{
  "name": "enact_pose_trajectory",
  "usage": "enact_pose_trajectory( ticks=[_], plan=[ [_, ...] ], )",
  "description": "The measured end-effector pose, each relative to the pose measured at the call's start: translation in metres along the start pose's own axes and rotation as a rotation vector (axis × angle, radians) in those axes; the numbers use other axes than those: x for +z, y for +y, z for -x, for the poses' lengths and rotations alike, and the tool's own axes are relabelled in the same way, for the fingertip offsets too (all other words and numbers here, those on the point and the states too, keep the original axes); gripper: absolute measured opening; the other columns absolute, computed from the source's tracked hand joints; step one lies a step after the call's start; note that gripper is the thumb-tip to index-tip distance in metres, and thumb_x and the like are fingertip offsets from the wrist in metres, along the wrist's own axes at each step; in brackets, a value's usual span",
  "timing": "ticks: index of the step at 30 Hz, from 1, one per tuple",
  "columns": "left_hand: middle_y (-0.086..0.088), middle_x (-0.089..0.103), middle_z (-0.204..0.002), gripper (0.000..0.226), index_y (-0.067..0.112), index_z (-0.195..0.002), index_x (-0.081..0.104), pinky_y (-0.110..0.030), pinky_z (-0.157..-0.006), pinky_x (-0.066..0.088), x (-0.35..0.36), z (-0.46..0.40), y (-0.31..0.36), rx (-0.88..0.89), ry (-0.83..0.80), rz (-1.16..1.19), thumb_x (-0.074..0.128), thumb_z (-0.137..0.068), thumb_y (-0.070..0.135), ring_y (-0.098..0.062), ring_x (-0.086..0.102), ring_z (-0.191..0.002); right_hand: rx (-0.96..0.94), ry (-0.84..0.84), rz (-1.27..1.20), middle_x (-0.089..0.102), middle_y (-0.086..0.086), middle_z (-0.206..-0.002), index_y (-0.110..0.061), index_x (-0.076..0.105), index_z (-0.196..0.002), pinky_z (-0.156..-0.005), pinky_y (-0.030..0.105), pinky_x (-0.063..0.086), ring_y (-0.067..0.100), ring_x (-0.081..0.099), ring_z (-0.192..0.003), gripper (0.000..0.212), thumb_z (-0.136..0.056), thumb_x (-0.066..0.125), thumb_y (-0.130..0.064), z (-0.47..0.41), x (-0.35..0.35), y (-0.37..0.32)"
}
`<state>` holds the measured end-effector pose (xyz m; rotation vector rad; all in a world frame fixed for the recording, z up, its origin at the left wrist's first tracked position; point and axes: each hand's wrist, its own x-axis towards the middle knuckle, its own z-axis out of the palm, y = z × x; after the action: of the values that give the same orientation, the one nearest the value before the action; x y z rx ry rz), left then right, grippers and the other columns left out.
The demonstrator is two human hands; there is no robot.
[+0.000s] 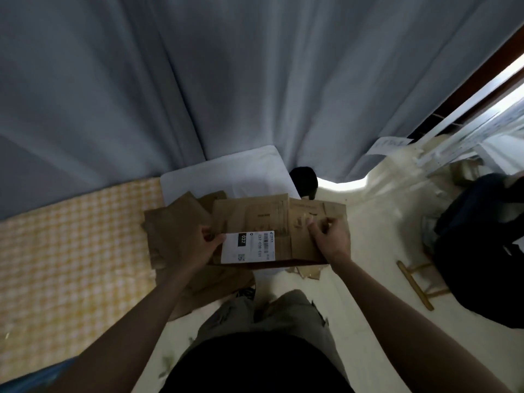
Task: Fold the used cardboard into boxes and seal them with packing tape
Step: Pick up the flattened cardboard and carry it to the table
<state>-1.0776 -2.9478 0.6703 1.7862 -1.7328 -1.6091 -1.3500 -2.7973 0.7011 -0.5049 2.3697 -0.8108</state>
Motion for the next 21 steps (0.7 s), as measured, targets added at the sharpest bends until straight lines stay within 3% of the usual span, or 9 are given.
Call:
enact_pose_trajectory(
  ticks=[5, 8, 11, 14, 17, 19, 21],
  plan=[
    [-0.016, 0.053, -0.135, 0.063, 0.003, -0.138, 0.042, -0.029, -0.084, 0.046, 0.008, 0.003, -0.017, -0.117, 0.081, 0.075, 0.072, -0.09, 0.03, -0.023, 0.053, -0.111, -0.059, -0.105, 0.065, 0.059, 0.01, -0.126, -0.011, 0.045, -0.136, -0.095, 0.049, 0.05, 0.03, 0.058, -0.114, 0.061, -0.09, 0.067, -0.044, -0.028, 0.012, -0.004],
    [-0.015, 0.056, -0.131, 0.061, 0.001, -0.137, 0.045, -0.02, -0.075, 0.045, 0.024, 0.011, -0.025, -0.174, 0.146, 0.117, 0.073, -0.09, 0.027, -0.027, 0.056, -0.115, -0.116, -0.123, 0.108, 0.057, 0.007, -0.121, -0.011, 0.048, -0.13, -0.088, 0.042, 0.05, 0.024, 0.057, -0.107, 0.056, -0.088, 0.071, -0.041, -0.045, 0.018, 0.002],
    [-0.006, 0.06, -0.112, 0.042, 0.007, -0.12, 0.053, -0.016, -0.066, 0.044, 0.049, 0.019, -0.037, -0.212, 0.229, 0.108, 0.075, -0.088, 0.024, -0.017, 0.061, -0.094, -0.134, -0.163, 0.122, 0.057, 0.008, -0.121, -0.01, 0.047, -0.13, -0.084, 0.038, 0.046, 0.027, 0.057, -0.108, 0.056, -0.087, 0.073, -0.036, -0.066, 0.025, 0.019],
    [0.001, 0.059, -0.101, 0.034, 0.014, -0.109, 0.053, -0.008, -0.056, 0.042, 0.074, 0.012, -0.045, -0.231, 0.276, 0.12, 0.077, -0.087, 0.024, -0.003, 0.056, -0.078, -0.159, -0.185, 0.132, 0.057, 0.01, -0.127, -0.013, 0.043, -0.132, -0.089, 0.043, 0.047, 0.03, 0.056, -0.114, 0.056, -0.088, 0.07, -0.035, -0.091, 0.031, 0.034],
    [-0.005, 0.063, -0.112, 0.047, 0.004, -0.123, 0.054, -0.008, -0.058, 0.045, 0.102, -0.014, -0.057, -0.25, 0.257, 0.136, 0.076, -0.087, 0.024, -0.008, 0.06, -0.086, -0.135, -0.196, 0.116, 0.055, 0.006, -0.128, -0.016, 0.04, -0.133, -0.092, 0.052, 0.049, 0.029, 0.055, -0.115, 0.055, -0.089, 0.067, -0.033, -0.119, 0.04, 0.05],
    [-0.009, 0.063, -0.117, 0.048, 0.006, -0.126, 0.052, -0.012, -0.063, 0.051, 0.116, -0.036, -0.067, -0.248, 0.239, 0.194, 0.075, -0.088, 0.024, -0.006, 0.06, -0.086, -0.152, -0.165, 0.092, 0.054, 0.001, -0.116, -0.016, 0.042, -0.129, -0.083, 0.042, 0.046, 0.025, 0.055, -0.108, 0.051, -0.088, 0.068, -0.033, -0.137, 0.051, 0.064],
    [-0.004, 0.063, -0.117, 0.046, 0.013, -0.123, 0.052, -0.03, -0.079, 0.056, 0.125, -0.065, -0.081, -0.238, 0.216, 0.197, 0.075, -0.088, 0.032, -0.013, 0.063, -0.095, -0.17, -0.135, 0.075, 0.052, -0.002, -0.108, -0.015, 0.045, -0.126, -0.078, 0.035, 0.04, 0.022, 0.055, -0.101, 0.047, -0.088, 0.067, -0.032, -0.154, 0.066, 0.075]
  ],
)
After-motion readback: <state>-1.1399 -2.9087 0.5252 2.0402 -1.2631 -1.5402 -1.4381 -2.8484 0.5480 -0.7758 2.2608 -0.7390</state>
